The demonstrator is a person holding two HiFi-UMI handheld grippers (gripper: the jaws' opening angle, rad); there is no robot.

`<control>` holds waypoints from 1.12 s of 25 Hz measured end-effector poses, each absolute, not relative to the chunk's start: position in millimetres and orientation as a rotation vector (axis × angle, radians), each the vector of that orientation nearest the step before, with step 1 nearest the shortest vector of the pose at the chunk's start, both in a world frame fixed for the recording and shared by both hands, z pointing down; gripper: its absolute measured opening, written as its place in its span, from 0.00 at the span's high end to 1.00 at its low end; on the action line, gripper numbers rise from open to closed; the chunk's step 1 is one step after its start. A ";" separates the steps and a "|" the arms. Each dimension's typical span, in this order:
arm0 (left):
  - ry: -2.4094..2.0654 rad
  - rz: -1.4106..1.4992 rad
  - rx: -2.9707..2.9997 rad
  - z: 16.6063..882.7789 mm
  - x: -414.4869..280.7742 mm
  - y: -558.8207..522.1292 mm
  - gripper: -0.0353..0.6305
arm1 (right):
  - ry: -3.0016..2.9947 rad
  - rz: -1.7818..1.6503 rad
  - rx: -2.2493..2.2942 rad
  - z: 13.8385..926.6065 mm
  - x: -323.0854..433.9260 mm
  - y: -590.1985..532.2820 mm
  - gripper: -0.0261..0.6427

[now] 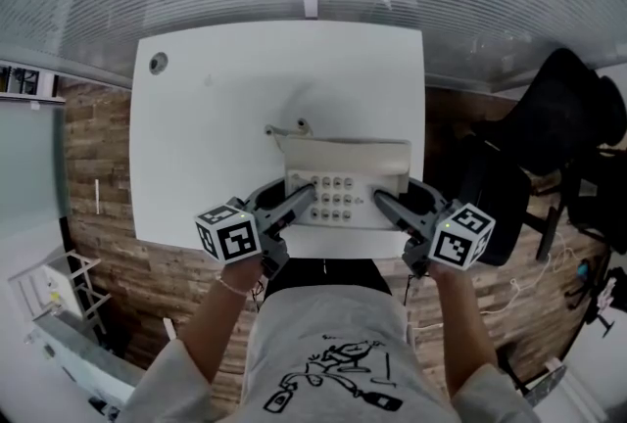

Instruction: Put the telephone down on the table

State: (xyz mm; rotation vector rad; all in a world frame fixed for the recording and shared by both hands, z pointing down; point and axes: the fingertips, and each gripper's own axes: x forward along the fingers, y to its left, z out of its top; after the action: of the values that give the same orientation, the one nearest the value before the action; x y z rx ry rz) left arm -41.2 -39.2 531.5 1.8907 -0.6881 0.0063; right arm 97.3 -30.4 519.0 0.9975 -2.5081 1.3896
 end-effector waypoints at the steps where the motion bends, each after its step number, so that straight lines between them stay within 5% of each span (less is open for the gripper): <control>1: -0.688 0.010 1.892 534.3 -40.9 -39.5 0.67 | -2.504 1.395 0.998 522.4 97.6 -30.0 0.60; 28: -0.715 0.055 1.810 606.4 -43.0 -32.7 0.67 | -2.392 1.475 0.952 597.4 95.5 -28.8 0.59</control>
State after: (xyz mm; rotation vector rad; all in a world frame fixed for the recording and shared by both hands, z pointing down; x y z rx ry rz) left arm -43.0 -32.7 606.4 1.8101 -0.7151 0.0551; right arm 95.5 -28.8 597.4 0.9523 -2.3924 1.4745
